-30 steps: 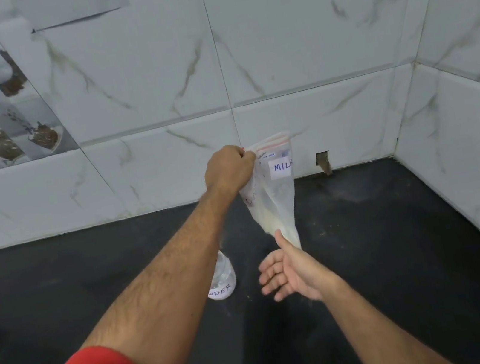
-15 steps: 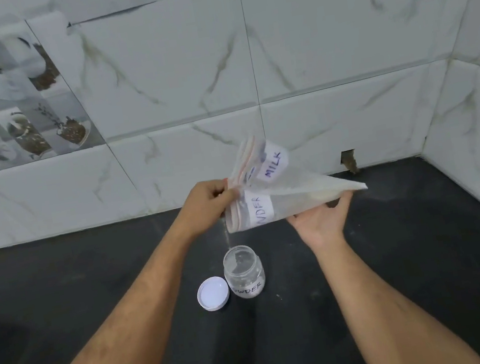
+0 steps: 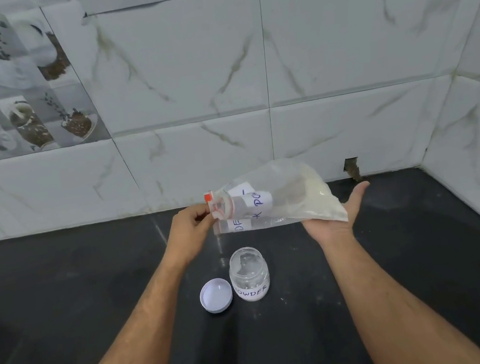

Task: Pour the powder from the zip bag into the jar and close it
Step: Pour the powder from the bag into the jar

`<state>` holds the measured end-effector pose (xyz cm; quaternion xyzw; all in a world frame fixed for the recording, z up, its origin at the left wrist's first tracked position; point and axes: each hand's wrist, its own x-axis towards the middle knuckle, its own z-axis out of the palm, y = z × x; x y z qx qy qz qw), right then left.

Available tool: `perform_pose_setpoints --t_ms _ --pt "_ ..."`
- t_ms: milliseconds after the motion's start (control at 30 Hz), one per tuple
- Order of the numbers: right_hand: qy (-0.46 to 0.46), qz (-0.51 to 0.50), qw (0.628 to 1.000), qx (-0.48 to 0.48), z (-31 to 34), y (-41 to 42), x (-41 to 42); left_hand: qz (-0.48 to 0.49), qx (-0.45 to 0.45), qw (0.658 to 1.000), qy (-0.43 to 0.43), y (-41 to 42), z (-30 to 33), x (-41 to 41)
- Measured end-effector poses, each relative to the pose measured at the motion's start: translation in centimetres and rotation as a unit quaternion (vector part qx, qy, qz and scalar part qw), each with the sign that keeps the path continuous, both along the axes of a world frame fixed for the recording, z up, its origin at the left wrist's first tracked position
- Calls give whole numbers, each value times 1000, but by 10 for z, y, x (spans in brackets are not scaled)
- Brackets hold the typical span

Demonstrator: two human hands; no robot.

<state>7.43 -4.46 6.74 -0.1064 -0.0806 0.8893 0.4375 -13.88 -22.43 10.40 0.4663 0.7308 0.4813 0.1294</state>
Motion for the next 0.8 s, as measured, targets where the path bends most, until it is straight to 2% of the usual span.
perform_pose_setpoints --t_ms 133,300,500,633,700,800 --pt "-55 54 996 48 -5 0 11 43 65 997 20 10 14 3" --pt "-169 84 978 94 5 2 14 35 119 991 48 26 45 11" --pt "-281 31 948 147 1 12 15 50 134 990 -5 45 50 20" --pt "-354 0 909 222 6 18 20 41 150 987 -31 53 60 33" --pt "-385 8 885 263 10 16 21 32 160 986 -32 58 63 40" --pt "-377 44 877 296 15 8 22 33 189 979 -66 63 70 49"
